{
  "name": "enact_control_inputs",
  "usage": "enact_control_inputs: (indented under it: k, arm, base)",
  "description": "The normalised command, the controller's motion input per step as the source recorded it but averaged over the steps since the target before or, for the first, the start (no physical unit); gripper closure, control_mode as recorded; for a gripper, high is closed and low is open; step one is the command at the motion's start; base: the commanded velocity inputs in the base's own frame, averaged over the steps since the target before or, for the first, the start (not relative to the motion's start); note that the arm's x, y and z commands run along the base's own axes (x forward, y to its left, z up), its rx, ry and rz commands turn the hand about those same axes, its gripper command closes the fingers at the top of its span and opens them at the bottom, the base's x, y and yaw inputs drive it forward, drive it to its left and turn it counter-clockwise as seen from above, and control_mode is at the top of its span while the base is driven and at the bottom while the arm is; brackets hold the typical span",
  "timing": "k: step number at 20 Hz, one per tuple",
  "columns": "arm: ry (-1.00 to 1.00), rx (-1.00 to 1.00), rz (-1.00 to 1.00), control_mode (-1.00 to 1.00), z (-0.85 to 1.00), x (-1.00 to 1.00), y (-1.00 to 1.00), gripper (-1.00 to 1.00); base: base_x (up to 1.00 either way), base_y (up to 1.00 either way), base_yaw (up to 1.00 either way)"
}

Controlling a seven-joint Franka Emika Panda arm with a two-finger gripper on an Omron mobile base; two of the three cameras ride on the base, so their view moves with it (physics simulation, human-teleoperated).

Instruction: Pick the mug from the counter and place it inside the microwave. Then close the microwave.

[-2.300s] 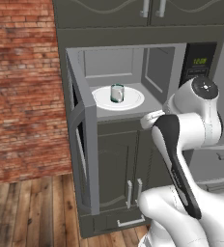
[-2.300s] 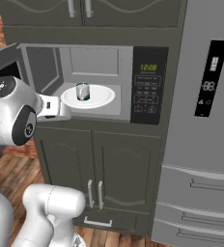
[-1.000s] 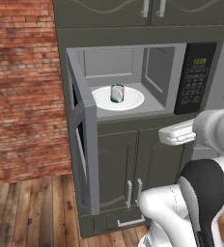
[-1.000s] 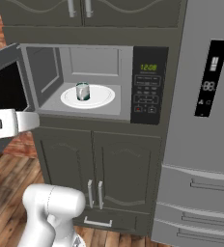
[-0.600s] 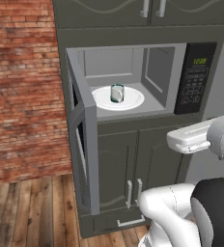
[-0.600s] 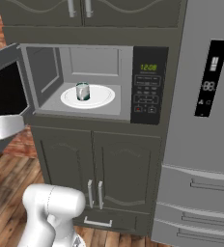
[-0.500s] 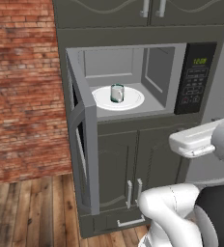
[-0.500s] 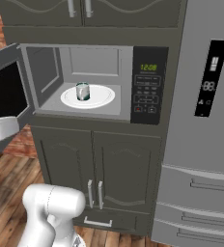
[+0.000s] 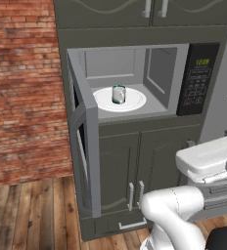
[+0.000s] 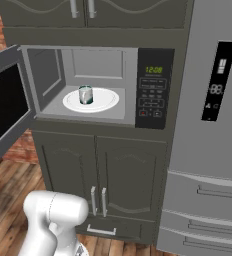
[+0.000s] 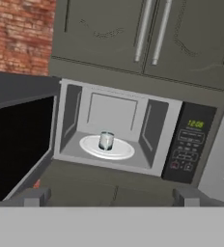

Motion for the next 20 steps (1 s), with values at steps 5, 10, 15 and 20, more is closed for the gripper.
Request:
enact_control_inputs:
  k: [5,10,15,20]
  arm:
    - [-0.13,0.0,-0.07,-1.0,0.01,-0.61,0.12,-1.0]
    - [-0.09,0.0,-0.12,-1.0,0.05,-0.58,0.1,-1.0]
    - [-0.03,0.0,-0.18,-1.0,0.01,-0.5,0.08,-1.0]
    - [-0.08,0.0,-0.19,-1.0,0.02,-0.39,0.21,-1.0]
  base:
    - [0.0,0.0,0.0]
    - [0.0,0.0,0.0]
    - [0.0,0.0,0.0]
    - [0.0,0.0,0.0]
